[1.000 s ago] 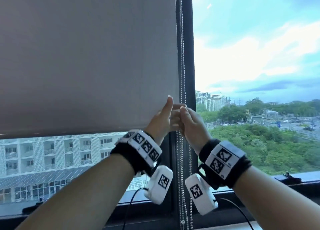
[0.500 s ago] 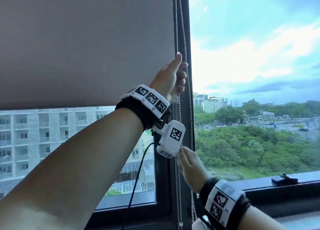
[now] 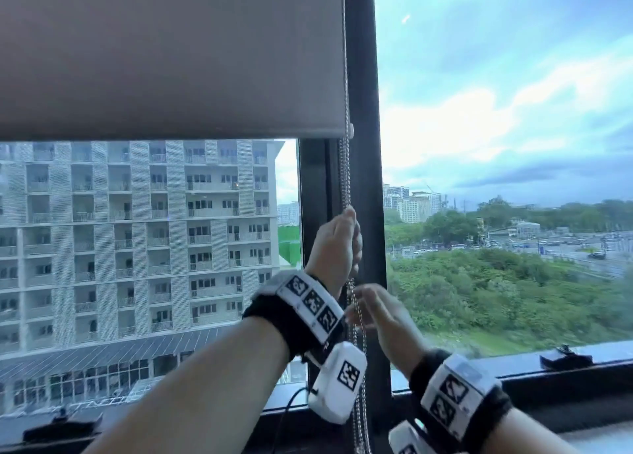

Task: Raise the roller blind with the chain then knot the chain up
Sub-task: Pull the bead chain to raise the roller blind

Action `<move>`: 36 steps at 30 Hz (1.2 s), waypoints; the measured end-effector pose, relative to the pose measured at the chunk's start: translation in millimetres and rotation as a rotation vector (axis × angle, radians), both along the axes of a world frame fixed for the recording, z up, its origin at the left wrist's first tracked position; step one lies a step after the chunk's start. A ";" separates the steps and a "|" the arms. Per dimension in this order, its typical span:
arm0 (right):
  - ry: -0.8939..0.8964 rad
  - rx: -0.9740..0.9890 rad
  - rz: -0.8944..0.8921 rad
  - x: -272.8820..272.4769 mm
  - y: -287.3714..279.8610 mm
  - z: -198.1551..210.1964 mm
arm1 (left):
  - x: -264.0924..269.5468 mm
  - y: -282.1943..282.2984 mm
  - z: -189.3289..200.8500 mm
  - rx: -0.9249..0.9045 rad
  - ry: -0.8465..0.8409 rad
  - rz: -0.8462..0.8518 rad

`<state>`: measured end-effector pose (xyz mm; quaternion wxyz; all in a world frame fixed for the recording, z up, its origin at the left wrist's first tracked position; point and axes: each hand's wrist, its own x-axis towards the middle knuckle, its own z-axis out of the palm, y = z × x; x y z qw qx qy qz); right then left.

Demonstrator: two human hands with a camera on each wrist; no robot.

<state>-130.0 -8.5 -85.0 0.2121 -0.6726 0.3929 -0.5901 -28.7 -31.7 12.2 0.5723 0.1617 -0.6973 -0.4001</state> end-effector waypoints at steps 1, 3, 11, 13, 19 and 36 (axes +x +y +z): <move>-0.017 -0.045 -0.001 0.1 1.2 13.2 | 0.1 -0.8 -10.9 -0.013 -0.017 0.013; -0.045 -0.130 -0.021 2.4 2.1 42.4 | 1.8 -3.2 -34.0 -0.021 -0.057 0.040; -0.074 -0.155 0.047 21.4 4.9 114.9 | 16.6 -4.6 -110.5 0.151 -0.209 0.002; -0.106 -0.130 0.078 26.6 3.4 126.4 | 19.0 -5.2 -120.6 0.162 -0.239 -0.016; -0.255 -0.204 0.059 37.1 -0.7 126.7 | 21.3 -13.6 -143.3 0.211 -0.285 -0.063; -0.368 -0.085 0.151 34.4 5.9 44.5 | 19.8 -22.8 19.6 0.092 -0.051 -0.282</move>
